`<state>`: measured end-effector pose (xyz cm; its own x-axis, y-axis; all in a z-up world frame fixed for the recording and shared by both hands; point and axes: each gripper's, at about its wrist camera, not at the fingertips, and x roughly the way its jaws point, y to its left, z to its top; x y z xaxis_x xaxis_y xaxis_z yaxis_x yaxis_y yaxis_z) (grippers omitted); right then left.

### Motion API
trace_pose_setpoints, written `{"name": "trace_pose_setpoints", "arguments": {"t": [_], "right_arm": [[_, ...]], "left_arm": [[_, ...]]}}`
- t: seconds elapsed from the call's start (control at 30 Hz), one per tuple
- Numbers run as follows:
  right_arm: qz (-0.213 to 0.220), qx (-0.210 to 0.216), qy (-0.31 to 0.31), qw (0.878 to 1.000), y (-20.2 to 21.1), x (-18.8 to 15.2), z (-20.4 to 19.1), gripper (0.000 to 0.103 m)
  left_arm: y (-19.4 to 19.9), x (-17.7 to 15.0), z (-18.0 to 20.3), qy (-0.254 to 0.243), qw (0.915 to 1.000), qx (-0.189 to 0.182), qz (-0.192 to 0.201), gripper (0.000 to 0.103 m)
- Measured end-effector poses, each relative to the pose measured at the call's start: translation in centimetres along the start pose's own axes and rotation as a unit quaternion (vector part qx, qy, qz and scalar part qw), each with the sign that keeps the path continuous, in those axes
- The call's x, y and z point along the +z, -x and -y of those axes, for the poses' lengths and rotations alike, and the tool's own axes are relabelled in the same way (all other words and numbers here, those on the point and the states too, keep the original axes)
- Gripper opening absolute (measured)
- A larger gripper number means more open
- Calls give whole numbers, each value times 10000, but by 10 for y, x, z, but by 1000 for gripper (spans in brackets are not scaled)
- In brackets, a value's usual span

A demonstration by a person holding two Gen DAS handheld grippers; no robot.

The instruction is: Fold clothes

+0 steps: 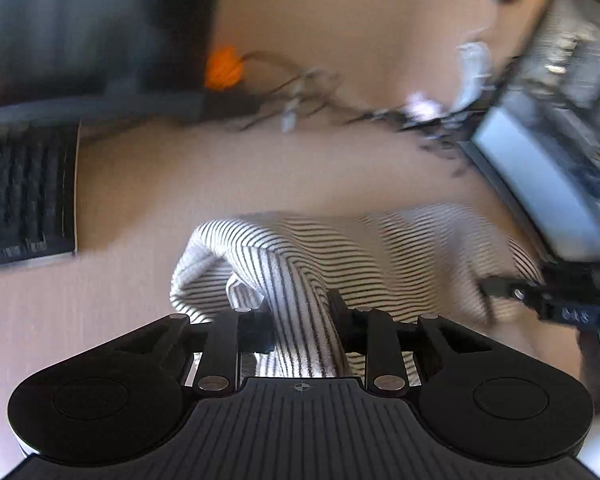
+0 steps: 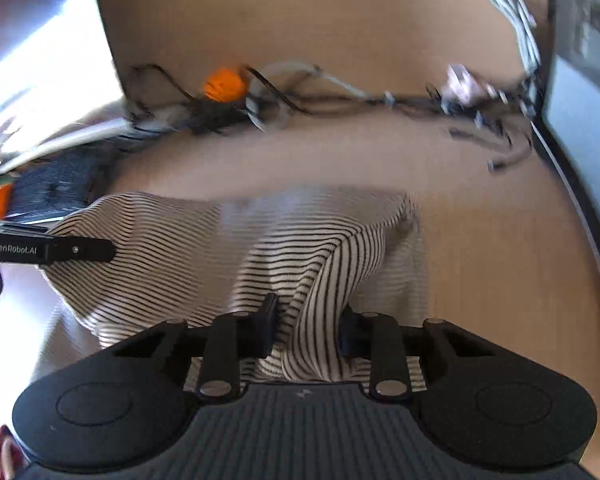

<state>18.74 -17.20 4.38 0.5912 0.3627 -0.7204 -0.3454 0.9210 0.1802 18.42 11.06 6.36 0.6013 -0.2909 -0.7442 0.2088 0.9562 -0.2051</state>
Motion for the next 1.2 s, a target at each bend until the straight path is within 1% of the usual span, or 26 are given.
{"name": "trace_pose_setpoints", "arguments": {"t": [0.03, 0.07, 0.1, 0.17, 0.2, 0.23, 0.27, 0.33, 0.4, 0.5, 0.6, 0.67, 0.73, 0.8, 0.83, 0.9, 0.93, 0.97, 1.07, 1.13, 1.2], "right_arm": [[26, 41, 200, 9998, 11, -1, 0, 27], [52, 82, 400, 9992, 21, -3, 0, 27], [16, 130, 431, 9990, 27, -8, 2, 28], [-200, 194, 440, 9986, 24, -25, 4, 29], [-341, 131, 508, 9980, 17, -36, 4, 30], [-484, 56, 578, 9971, 9, -46, 4, 31], [-480, 24, 550, 9973, 5, -52, 6, 37], [-434, 6, 454, 9980, 1, -58, 11, 39], [-414, 27, 354, 9985, 2, -56, 16, 42], [-385, -27, 475, 9981, -2, -54, 16, 43], [-219, -258, 524, 9981, -13, -45, 19, 43], [-118, -344, 460, 9983, -22, -35, 26, 44], [-25, -410, 433, 9982, -31, -26, 33, 46], [15, -445, 406, 9982, -37, -19, 37, 47], [7, -437, 389, 9983, -38, -16, 39, 47], [-17, -405, 386, 9984, -39, -14, 41, 51], [-33, -377, 406, 9985, -38, -14, 41, 51], [-47, -372, 407, 9985, -35, -13, 41, 53], [-54, -404, 426, 9983, -25, -9, 42, 55], [121, -542, 562, 9969, -13, -1, 39, 58], [392, -701, 725, 9941, -2, 10, 34, 67]], "left_arm": [[10, -6, 7, -163, 9998, 59, 52, 30], [12, -14, 11, -233, 9997, 85, 3, 31], [10, -23, 12, -243, 9996, 91, -111, 32], [2, -41, 14, -249, 9989, 114, -385, 33], [-6, -50, 11, -198, 9980, 152, -578, 33], [-12, -58, 7, -95, 9973, 187, -707, 37], [-14, -63, 4, 2, 9974, 182, -703, 42], [-14, -64, -3, 210, 9974, 118, -674, 46], [-17, -60, -6, 314, 9972, 77, -672, 46], [-30, -50, 0, 128, 9983, 162, -548, 47], [-46, -31, -2, 73, 9990, 314, -325, 48], [-59, -16, -8, 145, 9988, 434, -171, 54], [-66, -4, -12, 202, 9984, 524, -87, 56], [-66, 7, -11, 156, 9982, 575, -38, 54], [-62, 12, -9, 51, 9982, 595, 9, 54], [-48, 17, -4, -244, 9972, 700, 140, 61], [-41, 20, -2, -330, 9965, 740, 216, 66], [-36, 24, -1, -348, 9964, 710, 291, 69], [-27, 41, 0, -167, 9982, 349, 463, 72], [-33, 52, 3, -64, 9988, 62, 479, 73], [-46, 60, 7, -3, 9991, -153, 391, 75]]}}
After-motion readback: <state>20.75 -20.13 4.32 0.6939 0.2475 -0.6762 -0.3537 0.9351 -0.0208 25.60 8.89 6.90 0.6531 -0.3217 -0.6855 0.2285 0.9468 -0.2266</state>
